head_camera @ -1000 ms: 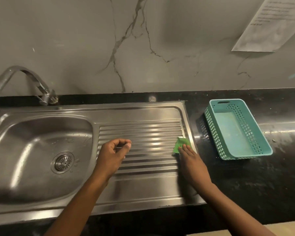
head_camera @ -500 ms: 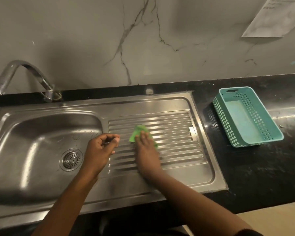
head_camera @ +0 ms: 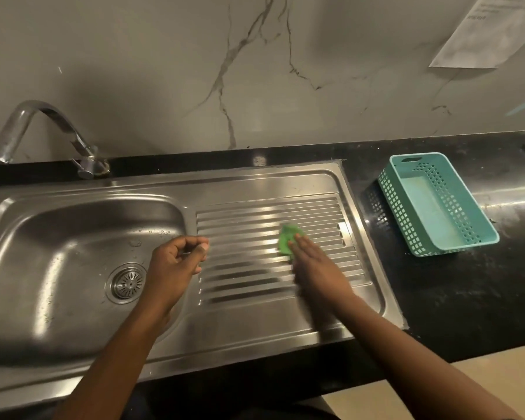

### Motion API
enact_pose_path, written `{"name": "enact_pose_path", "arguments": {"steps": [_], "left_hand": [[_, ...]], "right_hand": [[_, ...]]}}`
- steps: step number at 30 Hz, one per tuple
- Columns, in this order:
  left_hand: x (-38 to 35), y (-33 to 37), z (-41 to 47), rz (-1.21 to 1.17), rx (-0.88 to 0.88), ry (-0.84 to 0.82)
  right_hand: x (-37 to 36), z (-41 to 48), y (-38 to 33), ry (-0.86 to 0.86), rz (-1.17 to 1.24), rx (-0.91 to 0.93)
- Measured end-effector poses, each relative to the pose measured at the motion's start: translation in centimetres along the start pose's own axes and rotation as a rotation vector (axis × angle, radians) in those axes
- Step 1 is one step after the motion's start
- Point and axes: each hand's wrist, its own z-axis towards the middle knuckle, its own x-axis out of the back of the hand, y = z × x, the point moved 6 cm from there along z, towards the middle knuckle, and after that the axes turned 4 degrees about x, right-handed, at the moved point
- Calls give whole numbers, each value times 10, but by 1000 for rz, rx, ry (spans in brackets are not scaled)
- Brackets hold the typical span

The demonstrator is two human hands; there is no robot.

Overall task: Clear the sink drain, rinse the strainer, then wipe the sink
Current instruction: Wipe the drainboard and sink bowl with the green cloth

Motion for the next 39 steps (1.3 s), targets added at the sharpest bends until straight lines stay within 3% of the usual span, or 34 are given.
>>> {"name": "enact_pose_path", "arguments": {"steps": [4,7,9,17,20,23,26,32,36,39], "left_hand": [[2,-4,0,-1,7,-11],[4,-7,0,0,2,-25],[6,-8,-1,0,4,-34],[7,0,0,-8,-5,-45],[5,2,1,7,3,-53],[3,3,2,13,-9,-57],[5,2,2,22,-16,-68],[7,-8,-1,36,10,-100],[8,-13,-1,41,20,-119],[12,-15,0,38,17,-118]], "right_hand": [[24,-24,48,76,-22,-241],[12,-22,25,195,63,-443],[-5,-17,-17,247,89,-467],[-79,22,-201,-18,191,59],[-82,13,-210,-92,128,265],[-67,-4,-169,-77,76,307],[-39,-27,-103,-20,52,163],[20,-79,24,111,46,-384],[15,-83,18,209,145,-630],[-15,-73,-38,262,166,-601]]}}
